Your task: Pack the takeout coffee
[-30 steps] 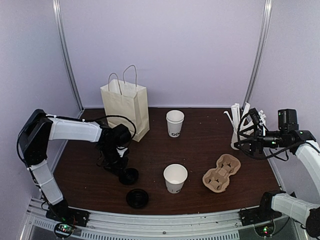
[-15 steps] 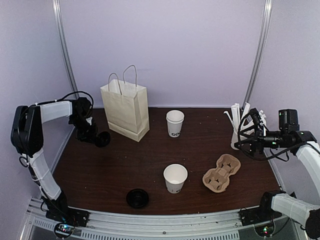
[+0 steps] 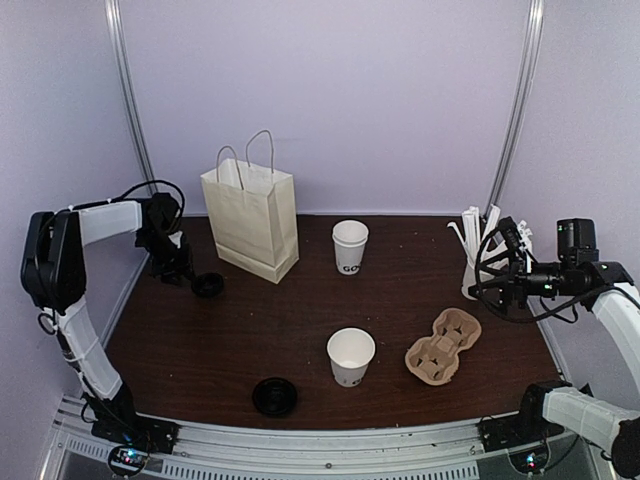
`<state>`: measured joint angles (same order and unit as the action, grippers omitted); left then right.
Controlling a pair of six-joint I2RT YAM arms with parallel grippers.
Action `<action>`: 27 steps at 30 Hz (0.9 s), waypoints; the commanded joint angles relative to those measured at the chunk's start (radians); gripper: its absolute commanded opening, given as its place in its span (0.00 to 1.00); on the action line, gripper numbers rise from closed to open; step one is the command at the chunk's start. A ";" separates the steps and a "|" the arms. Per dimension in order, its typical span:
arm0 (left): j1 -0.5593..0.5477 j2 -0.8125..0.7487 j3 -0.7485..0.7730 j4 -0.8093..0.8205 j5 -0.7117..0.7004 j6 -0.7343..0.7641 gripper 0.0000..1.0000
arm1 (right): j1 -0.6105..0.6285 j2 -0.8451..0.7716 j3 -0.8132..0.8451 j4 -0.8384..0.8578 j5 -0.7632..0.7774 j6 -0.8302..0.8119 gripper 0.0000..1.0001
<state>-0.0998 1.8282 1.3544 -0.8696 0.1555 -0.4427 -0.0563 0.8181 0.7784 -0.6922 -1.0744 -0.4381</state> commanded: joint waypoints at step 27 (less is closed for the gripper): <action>-1.292 -0.290 -0.338 0.073 -0.129 0.398 0.39 | 0.009 0.025 -0.021 0.026 0.035 0.014 1.00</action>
<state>-1.3579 1.4719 0.9615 -0.7868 0.0761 -0.1131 -0.0536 0.8501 0.7662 -0.6838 -1.0512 -0.4332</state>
